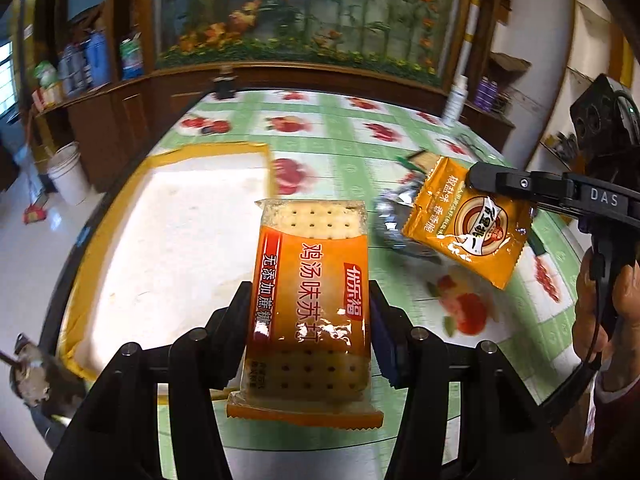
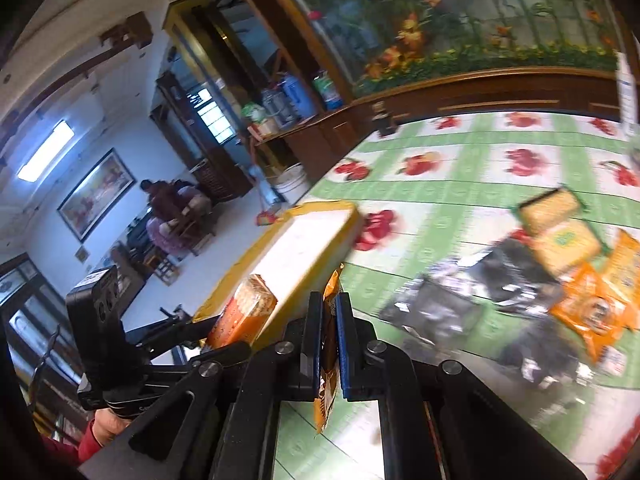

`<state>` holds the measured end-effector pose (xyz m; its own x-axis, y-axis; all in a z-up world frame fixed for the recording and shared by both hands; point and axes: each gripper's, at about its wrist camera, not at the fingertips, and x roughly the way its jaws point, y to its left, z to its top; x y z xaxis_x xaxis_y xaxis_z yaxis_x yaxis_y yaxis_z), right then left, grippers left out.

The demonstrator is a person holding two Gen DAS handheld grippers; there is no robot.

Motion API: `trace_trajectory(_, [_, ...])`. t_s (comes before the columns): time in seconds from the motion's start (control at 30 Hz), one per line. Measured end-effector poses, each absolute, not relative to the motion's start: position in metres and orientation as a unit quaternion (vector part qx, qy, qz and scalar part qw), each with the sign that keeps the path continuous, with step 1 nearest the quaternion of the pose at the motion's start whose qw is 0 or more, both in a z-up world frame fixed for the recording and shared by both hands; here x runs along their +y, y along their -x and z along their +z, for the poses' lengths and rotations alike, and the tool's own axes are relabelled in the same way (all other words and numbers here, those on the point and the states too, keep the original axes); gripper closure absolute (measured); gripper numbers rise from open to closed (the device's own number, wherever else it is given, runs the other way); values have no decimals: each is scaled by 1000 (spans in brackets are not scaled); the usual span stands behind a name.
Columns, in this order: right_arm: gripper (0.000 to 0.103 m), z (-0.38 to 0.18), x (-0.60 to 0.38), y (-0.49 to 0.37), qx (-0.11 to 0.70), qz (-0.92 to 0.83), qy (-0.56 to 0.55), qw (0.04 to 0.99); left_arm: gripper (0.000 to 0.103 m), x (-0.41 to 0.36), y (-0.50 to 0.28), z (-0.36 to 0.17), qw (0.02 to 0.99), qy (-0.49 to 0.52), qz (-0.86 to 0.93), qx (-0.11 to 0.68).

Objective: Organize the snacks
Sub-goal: 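Carry the cracker pack to the tray with the left gripper while the right gripper carries an orange pack there, then release the cracker pack into the tray and withdraw the left gripper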

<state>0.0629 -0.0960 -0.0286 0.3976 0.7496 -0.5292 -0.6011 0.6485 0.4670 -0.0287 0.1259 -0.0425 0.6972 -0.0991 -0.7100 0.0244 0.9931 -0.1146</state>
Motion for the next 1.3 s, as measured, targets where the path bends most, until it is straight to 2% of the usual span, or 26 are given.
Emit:
trace_trajectory(0.27, [97,-35,25,-78,382,481,-70,786,50,191,27,-63,909,88,66,401])
trace_trajectory(0.5, [97,-63,103,-94,425,507,-54,748,50,213,22,-74,900,123,89,409])
trace_trajectory(0.53, [91,-69,109,-96,430,504,-50,747,49,214,23,-74,900,121,96,408])
trace_trajectory(0.57, [91,-74,112,-97,437,497,-47,749,44,214,22,-74,899,112,109,408])
trace_trajectory(0.6, [84,-78,114,-100,442,488,-43,752,33,213,23,-73,899,98,126,407])
trace_trajectory(0.63, [63,-82,111,-102,446,475,-42,758,27,211,25,-71,902,82,142,398])
trace_trajectory(0.67, [52,-85,105,-103,448,462,-45,764,24,208,28,-68,907,69,153,387])
trace_trajectory(0.7, [33,-85,96,-104,448,448,-54,772,24,206,30,-65,910,59,162,378])
trace_trajectory(0.73, [29,-85,85,-106,448,432,-62,781,24,206,31,-62,912,53,169,371])
trace_trajectory(0.93, [26,-75,12,-112,444,388,-115,799,24,198,33,-55,921,40,175,347])
trace_trajectory(1.3, [21,-66,-104,-77,410,299,-112,855,21,133,19,-44,932,11,114,345])
